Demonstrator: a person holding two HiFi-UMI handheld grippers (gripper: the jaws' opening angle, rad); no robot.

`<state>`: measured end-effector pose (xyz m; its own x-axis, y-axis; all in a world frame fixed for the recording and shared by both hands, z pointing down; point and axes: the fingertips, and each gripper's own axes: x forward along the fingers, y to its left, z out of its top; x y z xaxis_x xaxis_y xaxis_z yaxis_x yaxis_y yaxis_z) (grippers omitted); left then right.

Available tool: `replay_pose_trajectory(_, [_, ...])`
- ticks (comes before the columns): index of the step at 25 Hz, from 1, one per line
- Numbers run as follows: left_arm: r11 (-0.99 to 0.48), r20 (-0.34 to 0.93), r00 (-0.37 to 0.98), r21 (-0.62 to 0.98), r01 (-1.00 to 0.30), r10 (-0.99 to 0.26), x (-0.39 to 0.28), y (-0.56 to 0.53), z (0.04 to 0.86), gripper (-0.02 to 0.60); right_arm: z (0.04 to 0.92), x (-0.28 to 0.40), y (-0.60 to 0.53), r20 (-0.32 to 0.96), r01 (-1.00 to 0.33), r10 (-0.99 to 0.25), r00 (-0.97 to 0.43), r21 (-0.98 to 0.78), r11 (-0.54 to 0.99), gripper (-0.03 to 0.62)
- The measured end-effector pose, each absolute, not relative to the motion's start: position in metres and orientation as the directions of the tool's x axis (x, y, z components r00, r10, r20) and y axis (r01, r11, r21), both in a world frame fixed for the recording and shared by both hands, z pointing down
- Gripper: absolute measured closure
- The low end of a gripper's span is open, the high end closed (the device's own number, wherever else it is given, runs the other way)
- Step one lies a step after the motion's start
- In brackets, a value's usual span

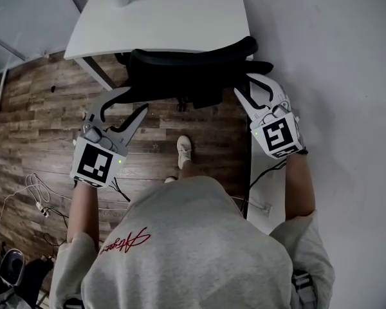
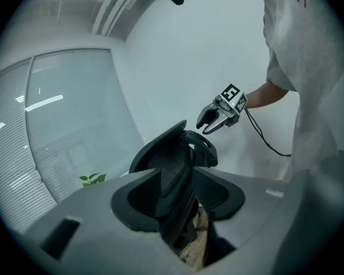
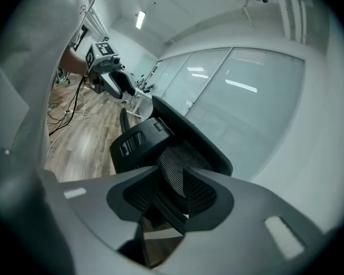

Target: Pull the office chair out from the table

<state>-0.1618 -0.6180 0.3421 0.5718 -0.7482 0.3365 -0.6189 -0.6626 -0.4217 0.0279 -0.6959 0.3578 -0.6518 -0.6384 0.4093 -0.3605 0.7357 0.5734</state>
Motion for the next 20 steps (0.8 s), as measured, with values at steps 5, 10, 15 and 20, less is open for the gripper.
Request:
replay_pose_trajectory(5, [-0.687,0.431,0.537,-0.406,-0.603,-0.726,-0.161,-0.626,0.373,0.396,0.374,0.034,-0.707,0.481,-0.229,-0.634,-0.606,0.657,0.718,0.441])
replay_pose_trajectory(10, [-0.721,0.518,0.507,-0.417,-0.554,-0.689,-0.155,-0.631,0.396,0.382,0.395,0.033,-0.716,0.534,-0.122,-0.613,-0.582,0.688,0.716,0.436])
replay_pose_trajectory(15, [-0.723,0.557,0.467,-0.454,-0.52,-0.686,-0.151,-0.638,0.407,0.373,0.402,0.032,-0.716,0.571,-0.026,-0.604,-0.556,0.714,0.699,0.431])
replay_pose_trajectory(20, [-0.736,0.611,0.419,-0.482,-0.476,-0.672,-0.148,-0.643,0.422,0.37,0.404,0.032,-0.716,0.601,0.005,-0.584,-0.545,0.699,0.715,0.434])
